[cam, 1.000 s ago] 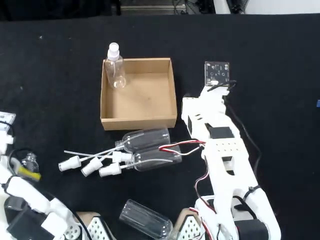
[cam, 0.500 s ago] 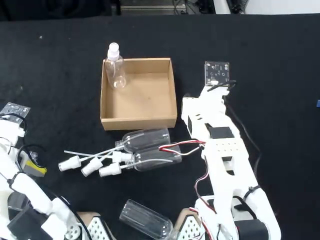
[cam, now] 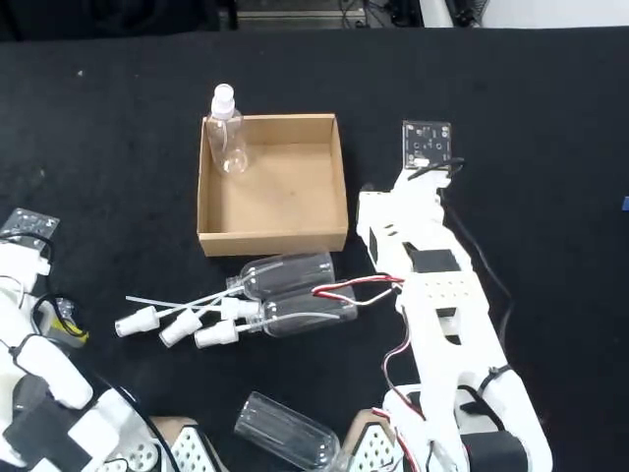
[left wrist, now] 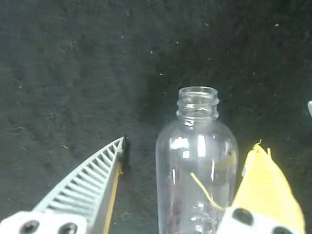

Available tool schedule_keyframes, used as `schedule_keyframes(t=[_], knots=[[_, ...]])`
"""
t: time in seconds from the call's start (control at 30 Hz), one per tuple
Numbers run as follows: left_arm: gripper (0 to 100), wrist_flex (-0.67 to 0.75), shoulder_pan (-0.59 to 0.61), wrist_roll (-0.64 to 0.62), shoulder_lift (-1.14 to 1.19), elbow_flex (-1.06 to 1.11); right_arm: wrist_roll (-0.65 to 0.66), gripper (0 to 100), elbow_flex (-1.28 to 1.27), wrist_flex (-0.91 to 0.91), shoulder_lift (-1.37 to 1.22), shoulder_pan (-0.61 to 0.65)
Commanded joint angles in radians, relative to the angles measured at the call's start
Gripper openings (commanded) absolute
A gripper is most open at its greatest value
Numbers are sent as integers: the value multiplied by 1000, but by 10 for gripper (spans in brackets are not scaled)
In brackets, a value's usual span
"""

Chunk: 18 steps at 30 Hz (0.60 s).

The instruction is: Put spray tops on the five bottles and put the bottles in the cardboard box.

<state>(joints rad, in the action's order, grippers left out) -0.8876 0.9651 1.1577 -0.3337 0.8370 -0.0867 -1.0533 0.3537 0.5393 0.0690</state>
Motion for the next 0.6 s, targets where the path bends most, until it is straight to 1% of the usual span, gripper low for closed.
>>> schedule_keyframes(t=[0.0, 0.07, 0.23, 0.3, 0.4, 0.5, 0.57], knots=[[352, -18, 12, 5, -11, 2, 0, 159, 7, -31, 1, -11], [320, -57, 12, 5, -11, -5, 0, 159, 7, -31, 1, -11], [96, -120, -1, -6, -11, -50, 0, 159, 7, -32, 1, -11], [24, -132, -2, -49, -11, -74, 0, 159, 7, -32, 1, -11], [55, -132, 1, -126, -9, -124, 0, 159, 7, -32, 1, -11], [59, -132, 10, -186, 2, -177, 0, 159, 7, -29, 1, -11], [62, -132, 21, -265, 3, -196, 0, 159, 7, -29, 1, -11]])
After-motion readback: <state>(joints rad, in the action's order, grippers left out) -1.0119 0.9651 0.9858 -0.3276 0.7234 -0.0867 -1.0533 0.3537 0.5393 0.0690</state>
